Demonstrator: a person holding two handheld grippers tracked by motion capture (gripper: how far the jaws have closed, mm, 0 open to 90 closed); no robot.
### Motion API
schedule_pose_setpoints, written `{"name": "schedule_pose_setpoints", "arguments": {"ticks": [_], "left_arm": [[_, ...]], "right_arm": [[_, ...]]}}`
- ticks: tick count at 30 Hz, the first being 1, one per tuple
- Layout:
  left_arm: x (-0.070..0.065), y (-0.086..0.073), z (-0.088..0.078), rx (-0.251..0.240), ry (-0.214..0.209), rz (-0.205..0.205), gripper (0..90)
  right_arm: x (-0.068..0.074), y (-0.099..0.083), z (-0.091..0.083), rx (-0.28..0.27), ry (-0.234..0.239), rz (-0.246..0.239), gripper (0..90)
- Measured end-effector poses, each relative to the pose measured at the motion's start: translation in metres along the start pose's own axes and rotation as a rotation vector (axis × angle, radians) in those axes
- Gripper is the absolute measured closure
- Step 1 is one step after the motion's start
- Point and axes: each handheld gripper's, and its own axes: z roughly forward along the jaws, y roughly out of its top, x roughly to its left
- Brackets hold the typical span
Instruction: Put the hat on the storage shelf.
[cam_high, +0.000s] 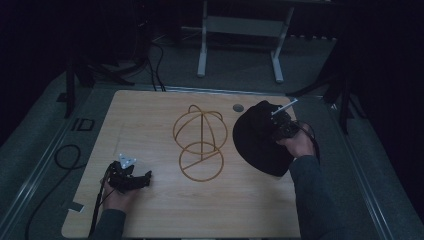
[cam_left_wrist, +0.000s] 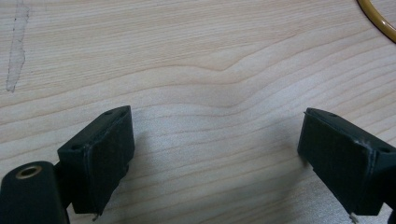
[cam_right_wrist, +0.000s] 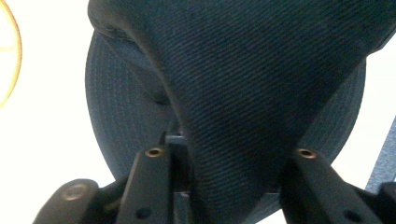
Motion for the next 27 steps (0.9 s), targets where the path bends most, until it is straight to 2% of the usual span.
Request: {"name": "schedule_pose_setpoints", "arguments": {"ticks": [9, 27], "left_arm": [[0.0, 0.0, 0.0, 0.0, 0.0, 0.0, 11.2], [0.0, 0.0, 0.0, 0.0, 0.001, 0.0, 11.2]], "right_arm": [[-0.0011, 0.0019, 0.0014, 0.017, 0.001, 0.001, 86.0], [-0.0048, -0.0015, -0.0061, -0.017, 0.0, -0.011, 87.4]]}}
